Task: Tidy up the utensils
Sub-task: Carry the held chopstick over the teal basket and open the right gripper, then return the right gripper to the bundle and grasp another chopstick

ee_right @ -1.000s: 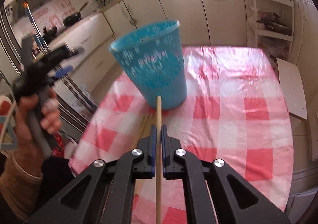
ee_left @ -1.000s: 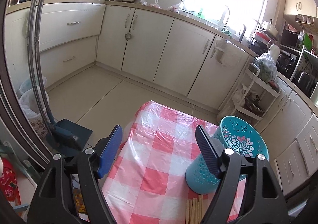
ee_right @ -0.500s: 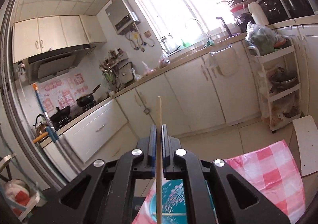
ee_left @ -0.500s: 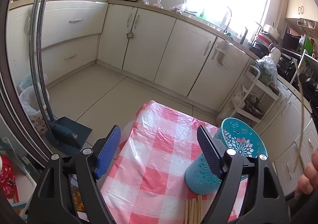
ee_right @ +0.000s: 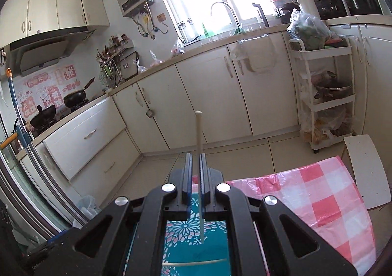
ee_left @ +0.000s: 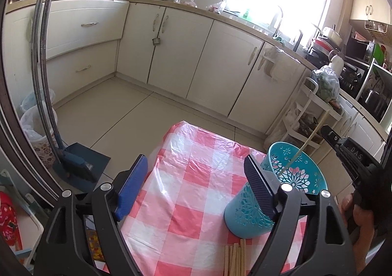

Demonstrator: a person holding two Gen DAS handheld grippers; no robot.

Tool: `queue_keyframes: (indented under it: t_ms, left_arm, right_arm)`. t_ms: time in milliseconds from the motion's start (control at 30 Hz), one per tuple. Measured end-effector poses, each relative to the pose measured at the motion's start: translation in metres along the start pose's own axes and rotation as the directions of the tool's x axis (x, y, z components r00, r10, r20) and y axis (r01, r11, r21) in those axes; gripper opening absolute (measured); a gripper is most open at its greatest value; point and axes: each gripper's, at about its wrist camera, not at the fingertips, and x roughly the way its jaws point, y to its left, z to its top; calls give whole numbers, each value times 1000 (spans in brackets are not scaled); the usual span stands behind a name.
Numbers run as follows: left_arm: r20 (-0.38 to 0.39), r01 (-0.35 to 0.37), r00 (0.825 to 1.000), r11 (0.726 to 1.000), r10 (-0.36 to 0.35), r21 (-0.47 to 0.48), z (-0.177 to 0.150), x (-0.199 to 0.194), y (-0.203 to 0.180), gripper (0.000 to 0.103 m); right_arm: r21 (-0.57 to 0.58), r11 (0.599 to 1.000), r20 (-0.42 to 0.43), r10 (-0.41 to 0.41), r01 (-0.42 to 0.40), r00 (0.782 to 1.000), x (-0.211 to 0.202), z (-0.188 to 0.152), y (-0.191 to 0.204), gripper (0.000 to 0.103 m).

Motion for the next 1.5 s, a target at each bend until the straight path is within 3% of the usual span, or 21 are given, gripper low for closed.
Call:
queue_keyframes:
  t_ms: [100, 167, 367, 433, 533, 600, 700, 800, 1233, 1500]
  left_arm:
    - [-7, -3, 1000, 1000, 3, -1, -1, 2, 0, 77]
    - [-10, -6, 1000, 1000, 6, -3, -1, 2, 1, 78]
    - [-8, -16, 1000, 1000, 16, -8, -2, 1, 5, 80]
    - [-8, -19, 1000, 1000, 19, -11, -2, 0, 6, 80]
    - [-10, -22, 1000, 1000, 22, -13, -2, -1, 8, 80]
    - [-13, -25, 1000, 1000, 25, -8, -4, -2, 9, 80]
    - [-20, -31, 999, 999, 31, 7, -7, -2, 7, 80]
    - [-28, -40, 999, 999, 40, 31, -10, -2, 7, 80]
    - [-68, -50, 996, 998, 52, 37, -12, 1, 17, 81]
    - [-86, -55, 994, 997, 60, 59, -14, 5, 14, 81]
  right_arm:
    - [-26, 1000, -14, 4, -4, 1000, -7, -3, 0, 9]
    - [-27, 1000, -16, 7, -7, 1000, -15, -2, -1, 17]
    - [-4, 1000, 52, 15, -15, 999, -71, 1, -6, 17]
    - [-3, 1000, 58, 11, -11, 998, -95, -10, -6, 17]
    - [-35, 999, -28, -5, 4, 1000, -110, -48, -4, 17]
    - [-59, 998, -136, -18, 10, 991, -104, -78, -4, 17]
    - [-62, 998, -318, -35, 16, 947, -79, -127, -7, 16]
    - [-72, 997, -400, -47, 20, 915, -56, -155, -7, 15]
    - [-160, 986, -490, -119, 45, 863, -4, -182, 7, 12]
    - [-143, 988, -493, -122, 58, 861, -7, -184, 1, 11]
